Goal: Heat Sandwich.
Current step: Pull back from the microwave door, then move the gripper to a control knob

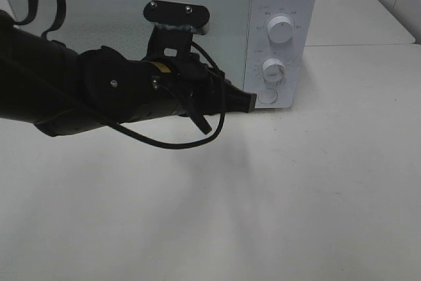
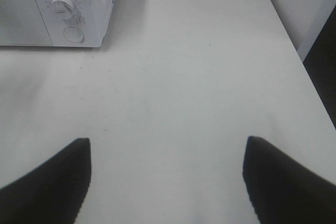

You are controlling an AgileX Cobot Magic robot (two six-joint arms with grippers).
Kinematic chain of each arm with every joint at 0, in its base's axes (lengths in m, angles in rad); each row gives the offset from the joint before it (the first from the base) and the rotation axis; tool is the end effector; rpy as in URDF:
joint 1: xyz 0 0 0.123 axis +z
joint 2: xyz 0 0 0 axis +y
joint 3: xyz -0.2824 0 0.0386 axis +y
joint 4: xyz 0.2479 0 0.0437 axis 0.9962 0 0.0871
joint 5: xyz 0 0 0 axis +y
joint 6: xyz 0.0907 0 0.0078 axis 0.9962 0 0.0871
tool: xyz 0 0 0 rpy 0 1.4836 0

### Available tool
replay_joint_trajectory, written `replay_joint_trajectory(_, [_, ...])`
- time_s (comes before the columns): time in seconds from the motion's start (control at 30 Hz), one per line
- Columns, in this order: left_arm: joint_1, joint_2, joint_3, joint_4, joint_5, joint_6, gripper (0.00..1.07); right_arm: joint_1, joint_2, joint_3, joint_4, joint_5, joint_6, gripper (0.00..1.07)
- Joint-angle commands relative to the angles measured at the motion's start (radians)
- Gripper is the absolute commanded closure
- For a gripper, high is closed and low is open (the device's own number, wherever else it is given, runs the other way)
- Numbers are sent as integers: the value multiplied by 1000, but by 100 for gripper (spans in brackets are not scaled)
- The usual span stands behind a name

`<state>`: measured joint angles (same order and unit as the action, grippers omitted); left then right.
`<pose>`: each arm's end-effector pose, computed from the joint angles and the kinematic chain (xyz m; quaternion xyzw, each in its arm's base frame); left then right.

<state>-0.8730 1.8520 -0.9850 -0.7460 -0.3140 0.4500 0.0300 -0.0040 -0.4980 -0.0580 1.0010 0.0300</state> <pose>0.2621 -0.2830 0.1766 0.2075 0.8430 -0.1868 0.4598 -0.0028 -0.0045 0.2816 0.0003 0.8364 -0.0126 0.5480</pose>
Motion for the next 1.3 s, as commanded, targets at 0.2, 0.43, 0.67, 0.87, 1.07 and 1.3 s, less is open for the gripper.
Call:
replay_joint_trajectory(0.2, [21,-92,32,65,285,10,7,-7,-28,1,-2,-7,-10,31])
replay_joint_trajectory(0.43, [105,-152,32,160,560,-2,7,-7,-28,1,-4,-6,6,31])
replay_joint_trajectory(0.67, [307,-249,32,157,952,-6,7,-7,-28,1,-4,-6,6,31])
replay_joint_trajectory(0.87, [440,-315,32,160,1129,-6,7,-7,-28,1,-4,-6,6,31])
replay_joint_trajectory(1.07, [584,-400,32,264,1259,-94,7,-7,-28,1,-4,-6,6,31])
replay_joint_trajectory(1.3, [730,-563,32,525,1343,-302,7,-7,-28,1,-4,-6,6,31])
